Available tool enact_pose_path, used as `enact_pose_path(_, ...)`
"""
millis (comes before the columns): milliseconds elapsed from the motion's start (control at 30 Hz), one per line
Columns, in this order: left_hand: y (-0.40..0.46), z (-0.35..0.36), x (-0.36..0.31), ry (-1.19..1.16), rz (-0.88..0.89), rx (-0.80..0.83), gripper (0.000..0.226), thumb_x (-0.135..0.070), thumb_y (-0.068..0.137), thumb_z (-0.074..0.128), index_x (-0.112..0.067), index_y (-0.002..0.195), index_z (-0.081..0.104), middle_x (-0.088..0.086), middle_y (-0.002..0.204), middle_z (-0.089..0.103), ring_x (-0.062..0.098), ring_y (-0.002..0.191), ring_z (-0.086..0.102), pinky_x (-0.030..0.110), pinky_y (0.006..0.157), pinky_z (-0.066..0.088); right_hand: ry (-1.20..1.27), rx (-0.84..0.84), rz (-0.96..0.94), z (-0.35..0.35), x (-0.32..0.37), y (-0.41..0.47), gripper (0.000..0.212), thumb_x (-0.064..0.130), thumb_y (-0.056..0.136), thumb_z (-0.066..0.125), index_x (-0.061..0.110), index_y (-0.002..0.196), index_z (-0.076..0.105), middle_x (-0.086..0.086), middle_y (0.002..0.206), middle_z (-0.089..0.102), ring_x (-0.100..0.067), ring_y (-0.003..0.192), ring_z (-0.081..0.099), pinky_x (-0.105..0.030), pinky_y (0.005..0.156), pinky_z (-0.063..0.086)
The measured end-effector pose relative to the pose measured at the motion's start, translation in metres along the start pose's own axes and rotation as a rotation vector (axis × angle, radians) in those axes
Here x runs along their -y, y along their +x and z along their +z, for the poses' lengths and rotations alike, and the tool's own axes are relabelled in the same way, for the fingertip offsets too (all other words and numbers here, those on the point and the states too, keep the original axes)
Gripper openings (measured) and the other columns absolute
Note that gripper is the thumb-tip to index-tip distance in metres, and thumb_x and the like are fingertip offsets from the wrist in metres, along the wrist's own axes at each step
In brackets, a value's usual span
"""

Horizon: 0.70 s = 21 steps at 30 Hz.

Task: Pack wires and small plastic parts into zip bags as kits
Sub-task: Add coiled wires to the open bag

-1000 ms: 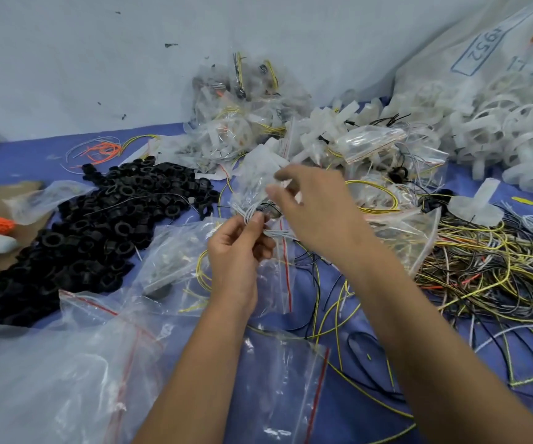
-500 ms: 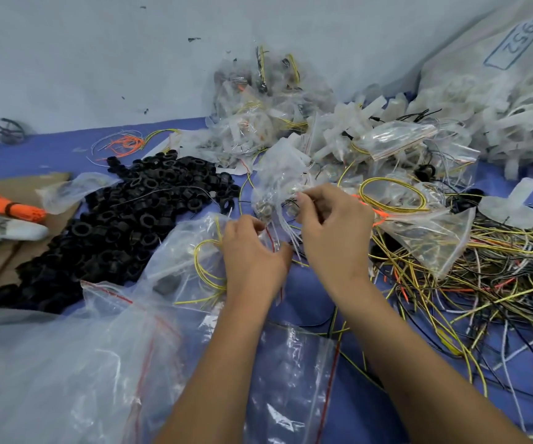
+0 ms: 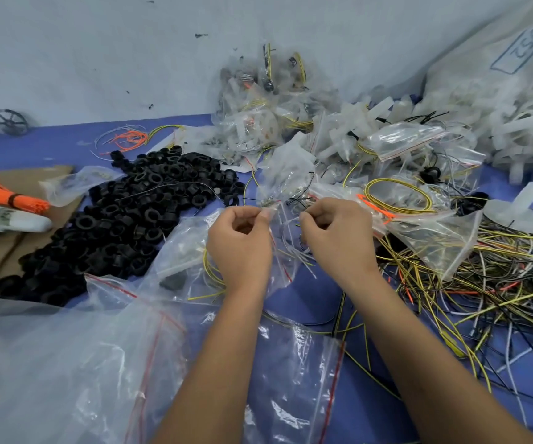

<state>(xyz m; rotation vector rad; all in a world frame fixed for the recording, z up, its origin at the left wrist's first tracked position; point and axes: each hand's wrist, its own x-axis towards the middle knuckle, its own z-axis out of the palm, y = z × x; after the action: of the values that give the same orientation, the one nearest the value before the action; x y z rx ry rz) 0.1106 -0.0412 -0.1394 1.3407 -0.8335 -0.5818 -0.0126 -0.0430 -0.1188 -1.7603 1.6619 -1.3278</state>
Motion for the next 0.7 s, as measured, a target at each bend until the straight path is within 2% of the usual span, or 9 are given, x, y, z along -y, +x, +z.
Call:
enact_pose_path(133, -0.005, 0.002, -0.008, -0.062, 0.147, 0.054, 0.015, -0.011, 0.087, 0.077, -0.021, 0.08, 0.068, -0.008, 0.07, 0.07, 0.005, 0.064, 0.065, 0.016, 0.062, 0.049, -0.01, 0.148, 0.016, 0.0, -0.002, 0.001, 0.018, 0.013, 0.086, 0.065, 0.013, 0.07, 0.073, -0.001, 0.057, 0.069, -0.018, 0.058, 0.067, -0.034, 0.06, 0.055)
enact_pose_path(200, -0.012, 0.004, -0.011, -0.053, 0.241, 0.115, 0.016, -0.008, 0.087, 0.075, -0.021, 0.081, 0.068, -0.007, 0.072, 0.07, 0.01, 0.066, 0.067, 0.022, 0.062, 0.053, 0.169, 0.252, 0.1, 0.001, 0.0, 0.0, 0.021, 0.01, 0.089, 0.065, 0.013, 0.07, 0.074, -0.003, 0.057, 0.069, -0.014, 0.051, 0.062, -0.029, 0.053, 0.047)
enact_pose_path(267, -0.018, 0.006, -0.012, -0.015, 0.355, 0.162, 0.012, -0.008, 0.087, 0.073, -0.019, 0.084, 0.069, -0.005, 0.074, 0.069, 0.017, 0.07, 0.069, 0.034, 0.064, 0.057, 0.379, 0.313, 0.182, 0.002, 0.0, -0.002, 0.021, 0.007, 0.093, 0.062, 0.007, 0.076, 0.075, -0.012, 0.061, 0.068, -0.014, 0.049, 0.054, -0.024, 0.048, 0.041)
enact_pose_path(333, -0.023, 0.008, -0.013, 0.005, 0.464, 0.182, 0.01, -0.007, 0.086, 0.073, -0.016, 0.087, 0.069, -0.004, 0.079, 0.069, 0.018, 0.072, 0.068, 0.04, 0.063, 0.057, 0.508, 0.358, 0.207, 0.001, -0.001, -0.003, 0.022, 0.001, 0.095, 0.059, 0.004, 0.082, 0.076, -0.018, 0.068, 0.067, -0.018, 0.056, 0.054, -0.023, 0.047, 0.041)
enact_pose_path(400, -0.027, 0.009, -0.014, 0.016, 0.57, 0.183, 0.01, -0.005, 0.085, 0.074, -0.014, 0.088, 0.07, -0.005, 0.082, 0.068, 0.014, 0.074, 0.067, 0.038, 0.063, 0.055, 0.606, 0.425, 0.204, 0.0, -0.004, -0.003, 0.028, -0.008, 0.093, 0.055, 0.006, 0.083, 0.078, -0.02, 0.081, 0.071, -0.024, 0.07, 0.061, -0.028, 0.057, 0.049)
enact_pose_path(500, -0.03, 0.01, -0.015, 0.025, 0.673, 0.184, 0.011, -0.002, 0.083, 0.075, -0.012, 0.087, 0.069, -0.006, 0.083, 0.066, 0.013, 0.076, 0.064, 0.036, 0.063, 0.053, 0.685, 0.509, 0.2, -0.001, -0.005, -0.004, 0.044, -0.017, 0.09, 0.051, 0.014, 0.075, 0.078, -0.012, 0.083, 0.073, -0.025, 0.08, 0.066, -0.033, 0.07, 0.054)
enact_pose_path(600, -0.033, 0.011, -0.016, 0.023, 0.725, 0.182, 0.012, 0.0, 0.081, 0.074, -0.009, 0.085, 0.068, -0.006, 0.082, 0.065, 0.012, 0.075, 0.062, 0.034, 0.063, 0.052, 0.749, 0.512, 0.191, 0.001, -0.004, -0.007, 0.045, -0.014, 0.092, 0.051, 0.016, 0.071, 0.076, -0.001, 0.076, 0.073, -0.011, 0.073, 0.069, -0.023, 0.066, 0.055)
enact_pose_path(700, -0.037, 0.012, -0.016, 0.018, 0.739, 0.184, 0.014, 0.003, 0.079, 0.074, -0.008, 0.084, 0.067, -0.004, 0.081, 0.064, 0.011, 0.074, 0.06, 0.032, 0.063, 0.051, 0.795, 0.481, 0.143, 0.005, 0.001, -0.012, 0.033, -0.009, 0.094, 0.048, 0.014, 0.077, 0.065, 0.01, 0.067, 0.068, 0.0, 0.066, 0.065, -0.016, 0.062, 0.052)
